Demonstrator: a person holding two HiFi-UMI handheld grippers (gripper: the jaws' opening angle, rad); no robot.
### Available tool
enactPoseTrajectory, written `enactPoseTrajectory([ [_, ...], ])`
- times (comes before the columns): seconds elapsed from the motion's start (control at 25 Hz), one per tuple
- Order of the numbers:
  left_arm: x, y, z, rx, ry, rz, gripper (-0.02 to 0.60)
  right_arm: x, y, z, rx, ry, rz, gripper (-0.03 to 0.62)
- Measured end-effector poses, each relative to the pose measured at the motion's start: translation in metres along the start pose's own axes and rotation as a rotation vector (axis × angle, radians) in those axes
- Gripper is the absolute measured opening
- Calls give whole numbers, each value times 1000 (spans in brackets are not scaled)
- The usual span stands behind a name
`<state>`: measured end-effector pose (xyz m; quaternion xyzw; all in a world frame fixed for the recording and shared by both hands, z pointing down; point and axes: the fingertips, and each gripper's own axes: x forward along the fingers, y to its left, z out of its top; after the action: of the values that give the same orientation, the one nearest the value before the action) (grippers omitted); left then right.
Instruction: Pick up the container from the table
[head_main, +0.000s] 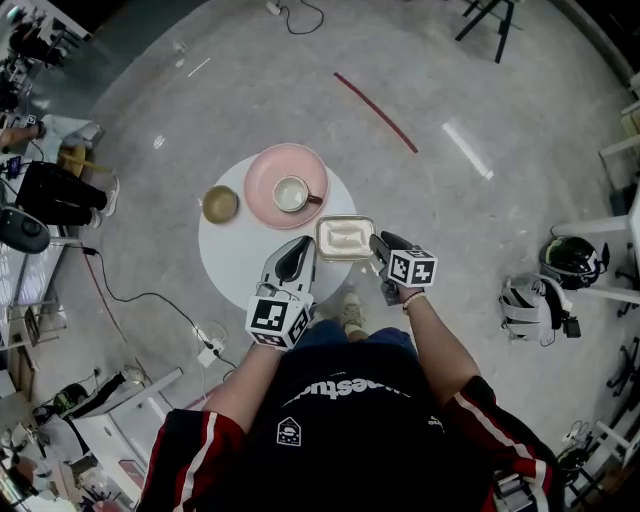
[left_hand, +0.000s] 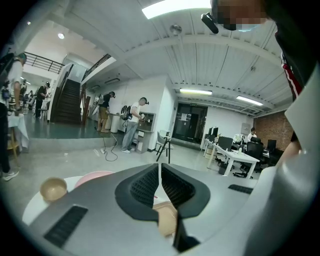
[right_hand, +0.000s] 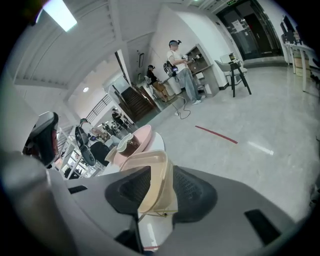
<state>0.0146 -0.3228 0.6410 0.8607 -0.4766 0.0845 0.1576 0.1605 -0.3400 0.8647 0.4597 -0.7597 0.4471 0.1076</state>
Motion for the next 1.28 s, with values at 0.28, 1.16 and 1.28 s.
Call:
enactPoseTrajectory([
  [0.28,1,-1,-3,20,30,-6,35,8,1,-7,91,17,77,144],
  [1.16,0,2,-3,37,46,21,35,7,-10,-5,315,-58,142,95],
  [1.28,-1,2,-3,36,46,22,35,6,-11,-6,327,-60,139,65],
])
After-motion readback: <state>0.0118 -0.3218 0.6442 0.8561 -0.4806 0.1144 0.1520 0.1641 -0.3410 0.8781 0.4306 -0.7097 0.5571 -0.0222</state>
